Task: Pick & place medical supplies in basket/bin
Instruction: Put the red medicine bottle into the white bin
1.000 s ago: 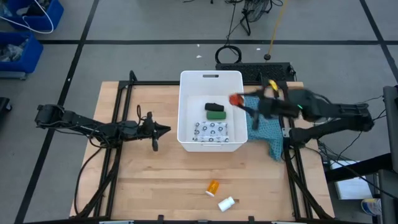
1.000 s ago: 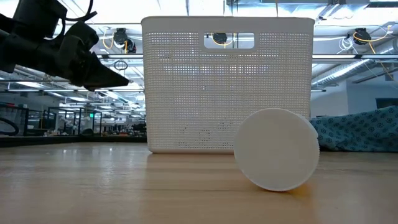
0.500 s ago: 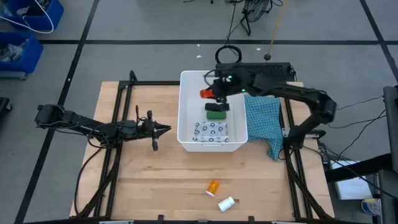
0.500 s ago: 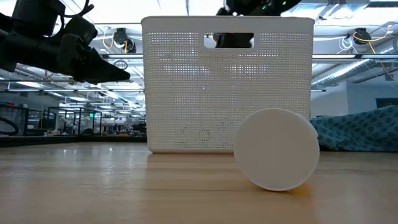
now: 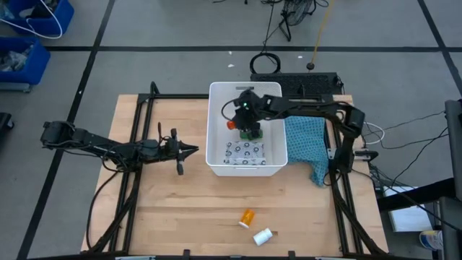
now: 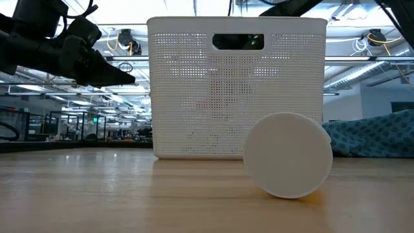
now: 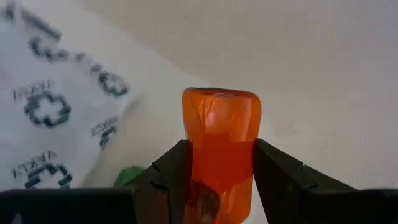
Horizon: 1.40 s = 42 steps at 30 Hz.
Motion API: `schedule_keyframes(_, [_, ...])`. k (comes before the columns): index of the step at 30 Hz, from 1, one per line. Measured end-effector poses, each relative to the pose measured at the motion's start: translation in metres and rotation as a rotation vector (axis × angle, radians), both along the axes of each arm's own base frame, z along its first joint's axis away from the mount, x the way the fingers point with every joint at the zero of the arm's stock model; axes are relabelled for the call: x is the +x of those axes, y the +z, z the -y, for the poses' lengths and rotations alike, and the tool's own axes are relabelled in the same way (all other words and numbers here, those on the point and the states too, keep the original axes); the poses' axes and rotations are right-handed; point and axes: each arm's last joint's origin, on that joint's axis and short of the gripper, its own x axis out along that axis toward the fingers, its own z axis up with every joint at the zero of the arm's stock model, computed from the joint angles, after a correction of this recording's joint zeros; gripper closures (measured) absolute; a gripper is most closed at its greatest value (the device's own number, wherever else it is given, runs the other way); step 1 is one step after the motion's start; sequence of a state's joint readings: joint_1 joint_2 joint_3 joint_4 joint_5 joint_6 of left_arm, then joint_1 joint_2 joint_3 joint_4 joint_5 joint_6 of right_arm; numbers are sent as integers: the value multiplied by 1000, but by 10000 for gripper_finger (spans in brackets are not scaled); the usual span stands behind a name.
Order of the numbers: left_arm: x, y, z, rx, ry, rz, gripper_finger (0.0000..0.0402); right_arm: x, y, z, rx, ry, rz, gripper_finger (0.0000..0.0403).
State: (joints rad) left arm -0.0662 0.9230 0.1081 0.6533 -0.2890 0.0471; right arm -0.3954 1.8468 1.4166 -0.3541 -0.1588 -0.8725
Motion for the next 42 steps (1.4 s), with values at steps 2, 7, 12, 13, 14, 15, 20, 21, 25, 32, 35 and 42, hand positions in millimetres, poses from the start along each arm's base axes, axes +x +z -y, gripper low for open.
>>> schedule_keyframes(2, [0, 0, 0, 0, 0, 0, 364, 5, -11, -1, -8, 25, -24, 262])
schedule_keyframes(7, [0, 0, 0, 1, 0, -3, 364, 12, -27, 2, 1, 20, -32, 259])
schedule_keyframes(12, [0, -1, 0, 1, 0, -7, 364, 16, -42, 5, 34, -9, -52, 260])
schedule_keyframes(13, [0, -1, 0, 1, 0, -7, 364, 17, -46, 5, 43, -14, -60, 259])
schedule_keyframes(14, [0, -1, 0, 1, 0, -7, 364, 16, -49, 5, 52, -19, -71, 258])
schedule_keyframes(15, [0, -1, 0, 1, 0, -7, 364, 17, -53, 5, 61, -24, -84, 257])
schedule_keyframes(20, [0, -1, 0, -1, 0, -7, 364, 18, -65, 5, 93, -47, -113, 260])
schedule_keyframes(21, [0, -1, 0, -1, 0, -7, 364, 18, -66, 5, 94, -48, -115, 260])
schedule_keyframes(25, [0, -1, 0, -3, -1, -7, 364, 18, -67, 5, 110, -68, -119, 255])
schedule_keyframes(32, [0, -1, 0, -8, -2, -5, 364, 16, -65, 6, 75, -139, -136, 249])
schedule_keyframes(35, [0, -1, 0, -11, -1, -4, 364, 14, -60, 5, 66, -139, -139, 233])
schedule_keyframes(42, [0, -1, 0, -20, 1, -2, 364, 10, -41, 2, 44, -121, -112, 166])
